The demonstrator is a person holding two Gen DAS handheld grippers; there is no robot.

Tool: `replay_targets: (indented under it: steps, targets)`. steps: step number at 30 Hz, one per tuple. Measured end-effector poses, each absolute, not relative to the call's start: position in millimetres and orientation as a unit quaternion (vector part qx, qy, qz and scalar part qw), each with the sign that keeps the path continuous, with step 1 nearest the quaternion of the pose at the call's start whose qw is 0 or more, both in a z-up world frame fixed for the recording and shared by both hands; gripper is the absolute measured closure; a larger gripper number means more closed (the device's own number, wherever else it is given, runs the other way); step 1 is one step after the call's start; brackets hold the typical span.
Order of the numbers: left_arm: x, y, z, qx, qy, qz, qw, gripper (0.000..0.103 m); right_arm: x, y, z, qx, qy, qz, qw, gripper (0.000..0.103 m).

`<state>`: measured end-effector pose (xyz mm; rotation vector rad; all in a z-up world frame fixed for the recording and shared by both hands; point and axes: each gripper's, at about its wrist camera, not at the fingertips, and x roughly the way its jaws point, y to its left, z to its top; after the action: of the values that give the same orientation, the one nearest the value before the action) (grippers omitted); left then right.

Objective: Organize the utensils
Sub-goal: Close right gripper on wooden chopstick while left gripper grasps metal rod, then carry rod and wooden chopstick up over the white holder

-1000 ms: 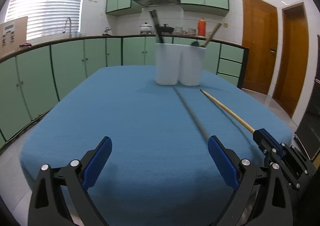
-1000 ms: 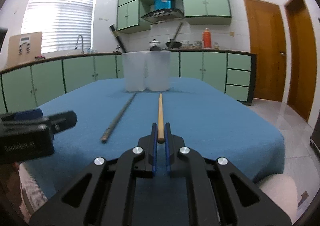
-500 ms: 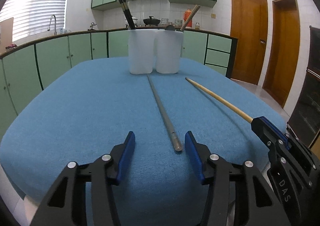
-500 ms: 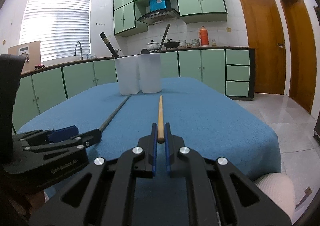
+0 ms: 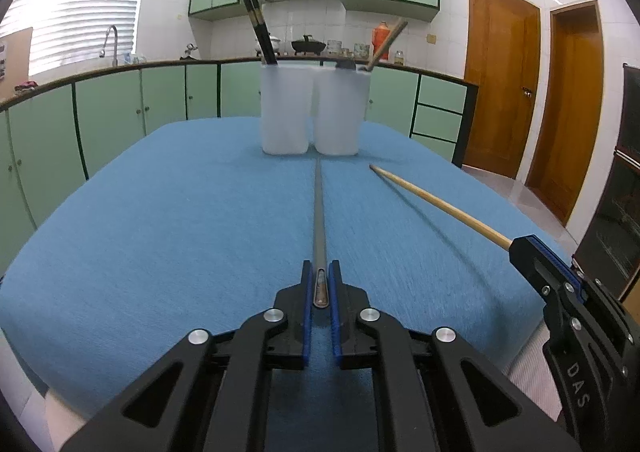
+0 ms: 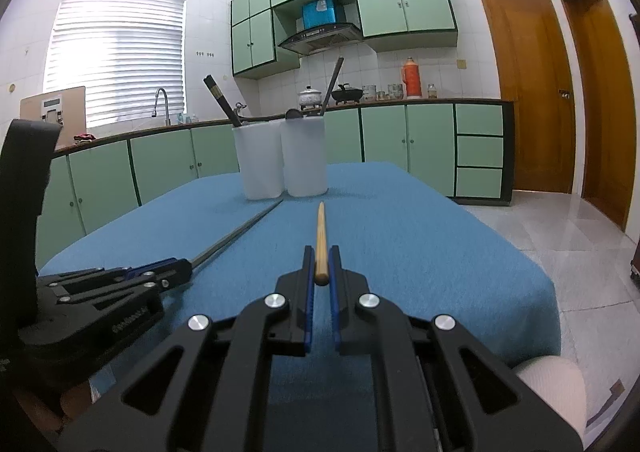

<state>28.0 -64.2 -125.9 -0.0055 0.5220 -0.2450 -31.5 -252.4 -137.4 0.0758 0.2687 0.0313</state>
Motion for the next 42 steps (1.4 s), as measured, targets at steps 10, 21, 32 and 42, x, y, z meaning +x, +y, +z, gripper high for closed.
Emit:
replay_targets:
  steps: [10, 21, 32, 42]
  targets:
    - [13.7, -45.4, -72.8, 0.004, 0.192, -0.109, 0.975, 0.096, -38.6, -259.6, -89.9, 0.017, 0.089, 0.025, 0.996, 0.097]
    - [12.0, -33.3, 2.8, 0.009, 0.134, -0.125, 0.983, 0.096, -14.8, -277.0, -7.3, 0.019, 0.074, 0.071, 0.995, 0.097]
    - [41.1, -32.3, 50.4, 0.006, 0.152, -0.161, 0.975, 0.096, 19.3, -269.8, 56.9, 0.006, 0.091, 0.122, 0.988, 0.097]
    - [60.1, -30.7, 90.3, 0.004, 0.126, -0.175, 0.976, 0.097, 44.5, -267.8, 104.6, 0.004, 0.068, 0.141, 0.988, 0.097]
